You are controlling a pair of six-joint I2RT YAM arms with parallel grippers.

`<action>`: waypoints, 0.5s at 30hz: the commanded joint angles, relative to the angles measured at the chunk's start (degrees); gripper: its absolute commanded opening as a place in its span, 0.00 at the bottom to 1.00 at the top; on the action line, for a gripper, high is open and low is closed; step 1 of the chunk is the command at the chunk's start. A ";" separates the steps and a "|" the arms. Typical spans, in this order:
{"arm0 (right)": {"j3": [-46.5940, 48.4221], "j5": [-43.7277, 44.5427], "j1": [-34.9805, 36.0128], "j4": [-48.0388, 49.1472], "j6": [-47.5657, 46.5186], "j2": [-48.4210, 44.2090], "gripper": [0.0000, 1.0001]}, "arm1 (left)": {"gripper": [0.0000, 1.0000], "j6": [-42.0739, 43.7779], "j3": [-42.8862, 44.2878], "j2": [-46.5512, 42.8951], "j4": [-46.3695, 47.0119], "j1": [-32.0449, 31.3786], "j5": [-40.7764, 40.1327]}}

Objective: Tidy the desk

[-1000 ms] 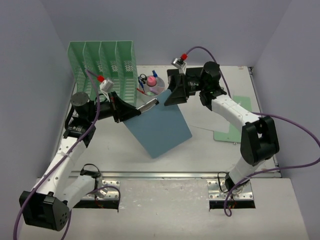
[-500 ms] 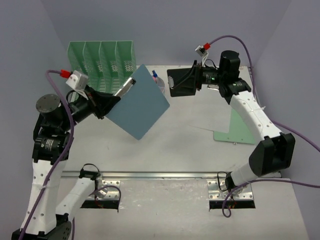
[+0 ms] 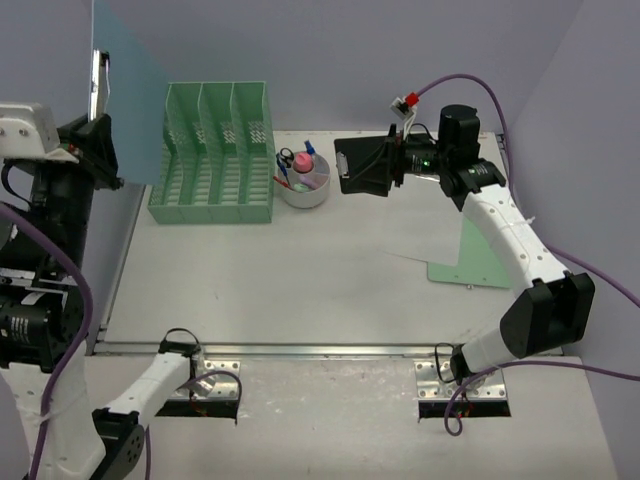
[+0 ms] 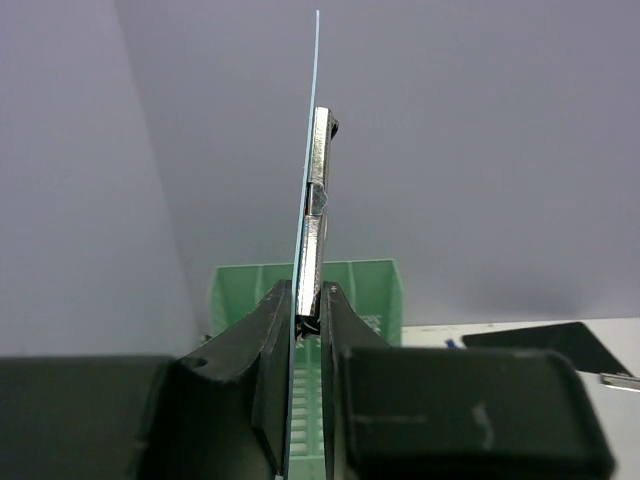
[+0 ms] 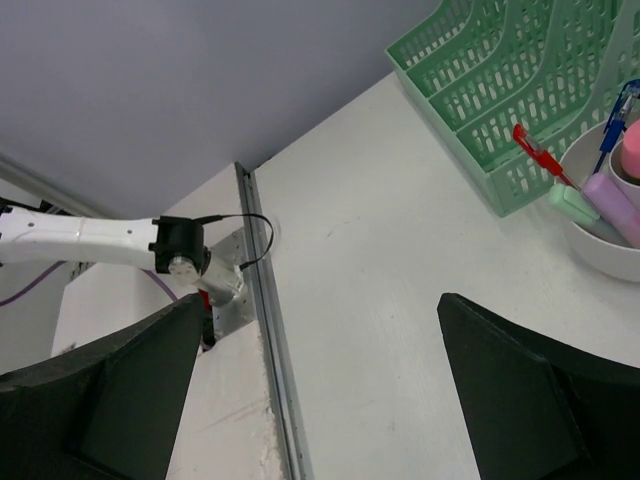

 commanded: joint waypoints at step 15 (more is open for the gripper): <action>-1.66 -1.74 0.00 -0.41 -4.13 -1.69 0.99 | 0.00 16.44 28.81 32.99 -7.08 12.17 4.24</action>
